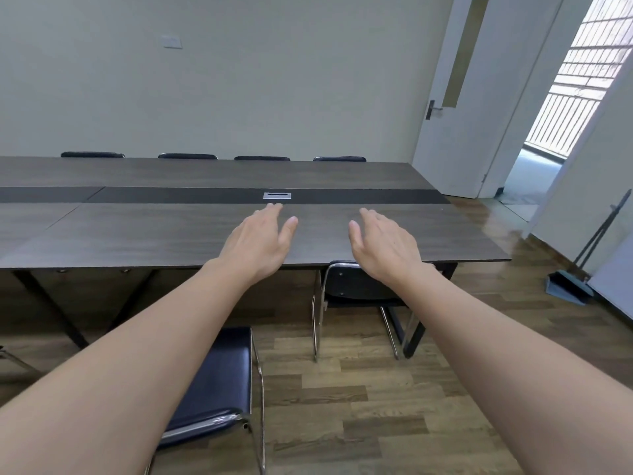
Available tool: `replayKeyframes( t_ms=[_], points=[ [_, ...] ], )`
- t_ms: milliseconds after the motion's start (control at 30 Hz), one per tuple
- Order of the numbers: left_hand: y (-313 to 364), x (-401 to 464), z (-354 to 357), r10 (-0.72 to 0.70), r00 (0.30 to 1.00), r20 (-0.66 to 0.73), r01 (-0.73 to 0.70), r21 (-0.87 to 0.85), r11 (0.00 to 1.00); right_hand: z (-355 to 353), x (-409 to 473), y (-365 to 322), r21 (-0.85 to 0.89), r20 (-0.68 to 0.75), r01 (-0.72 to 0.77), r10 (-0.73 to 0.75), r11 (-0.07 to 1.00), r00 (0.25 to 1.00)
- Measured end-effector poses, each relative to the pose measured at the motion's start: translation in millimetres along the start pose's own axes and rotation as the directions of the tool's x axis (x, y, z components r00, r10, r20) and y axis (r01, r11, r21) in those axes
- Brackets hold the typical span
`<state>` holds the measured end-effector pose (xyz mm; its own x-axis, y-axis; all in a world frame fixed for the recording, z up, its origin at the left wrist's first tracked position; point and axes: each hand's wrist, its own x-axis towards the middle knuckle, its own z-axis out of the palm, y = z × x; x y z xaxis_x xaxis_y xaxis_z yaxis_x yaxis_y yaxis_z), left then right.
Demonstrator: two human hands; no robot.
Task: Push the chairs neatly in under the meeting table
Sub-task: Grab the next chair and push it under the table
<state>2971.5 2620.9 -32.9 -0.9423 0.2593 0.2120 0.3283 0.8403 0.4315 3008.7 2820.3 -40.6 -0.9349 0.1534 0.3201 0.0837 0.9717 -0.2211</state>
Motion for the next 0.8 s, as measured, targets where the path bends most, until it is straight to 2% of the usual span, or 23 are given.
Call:
replayKeyframes(
  t_ms=[500, 633, 800],
  points=[
    [-177, -14, -48, -0.004, 0.998, 0.065, 0.005, -0.010, 1.000, 82, -6, -162, 0.094, 0.005, -0.065, 0.065, 0.993, 0.998],
    [-227, -15, -51, -0.015, 0.995, 0.101, 0.015, -0.003, 1.000, 113, -6, -209, 0.118, 0.023, -0.075, 0.073, 0.990, 0.997],
    [-272, -23, -43, -0.066, 0.986, 0.151, 0.070, -0.022, 0.997, 147, -9, -245, 0.169, 0.105, -0.155, 0.139, 0.973, 0.985]
  ],
)
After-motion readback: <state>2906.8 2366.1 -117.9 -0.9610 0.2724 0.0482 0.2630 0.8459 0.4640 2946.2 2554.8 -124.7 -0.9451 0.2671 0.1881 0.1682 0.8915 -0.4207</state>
